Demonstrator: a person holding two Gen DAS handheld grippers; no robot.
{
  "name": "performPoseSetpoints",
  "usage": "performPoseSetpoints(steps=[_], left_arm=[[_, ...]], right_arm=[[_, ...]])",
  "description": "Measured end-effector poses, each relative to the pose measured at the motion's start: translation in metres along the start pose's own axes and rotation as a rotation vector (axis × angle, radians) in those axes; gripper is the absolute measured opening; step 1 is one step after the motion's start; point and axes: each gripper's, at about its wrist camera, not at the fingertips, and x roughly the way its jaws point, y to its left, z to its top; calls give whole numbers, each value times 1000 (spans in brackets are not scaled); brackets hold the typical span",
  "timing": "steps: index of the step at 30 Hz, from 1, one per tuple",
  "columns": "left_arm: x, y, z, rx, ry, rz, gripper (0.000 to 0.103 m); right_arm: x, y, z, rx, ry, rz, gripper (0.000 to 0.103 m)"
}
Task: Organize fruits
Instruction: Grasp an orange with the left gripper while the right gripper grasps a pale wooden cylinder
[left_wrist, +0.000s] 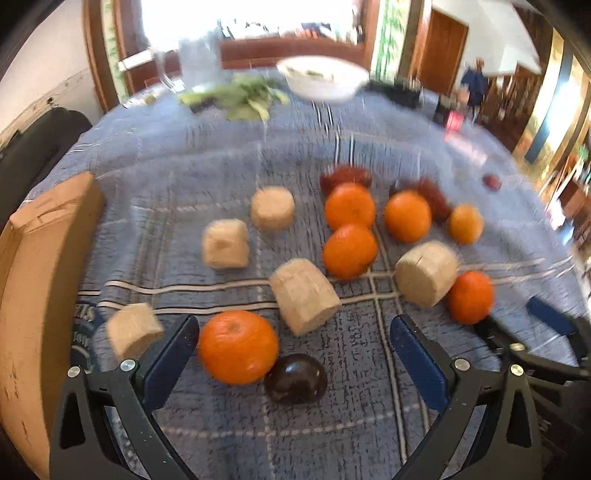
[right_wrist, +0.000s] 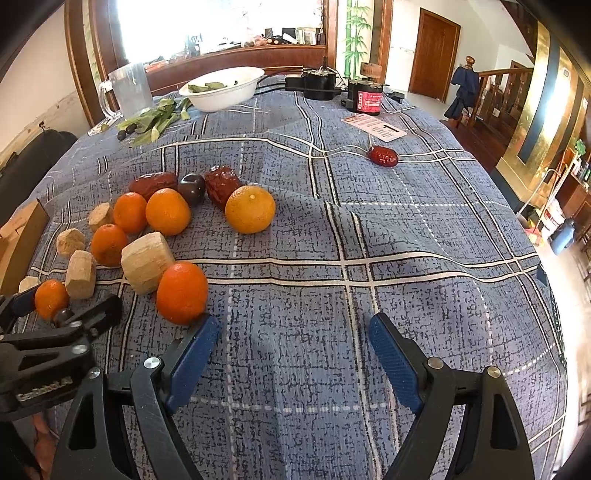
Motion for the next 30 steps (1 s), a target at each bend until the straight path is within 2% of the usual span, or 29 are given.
performPoseSetpoints(steps=[4,11,14,16,20,22,24,26,27,30], left_arm=[[-46,14,-3,-33,-173,51,103],[-128,53,-12,-128,-463,203,103],[-153,67,-17,-151,-548,252,103],[-170,78,-20,-173,-590,265,103],[-201,93,-29,-217,-656,273,103],[-210,97,-32,-226,-688,265,103],[-206,96,-29,-215,-677,252,103],[-193,96,-24,-207,-616,234,103],[-181,97,-21,-203,-550,202,103],[-143,103,-15,-211,-350,91,103]], right_arm=[[0,0,0,-1,1,0,88],[-1,1,-1,5,3,-21,88],[-5,3,-2,3,0,-45,88],[-13,4,-4,0,-27,-58,88],[-45,-2,-6,36,-135,-28,88],[-67,-5,-7,47,-219,-17,88],[-92,-5,-10,36,-339,-5,89],[-106,-4,-11,17,-407,26,89],[-108,-3,-10,17,-406,47,89],[-100,-2,-7,26,-326,141,89]])
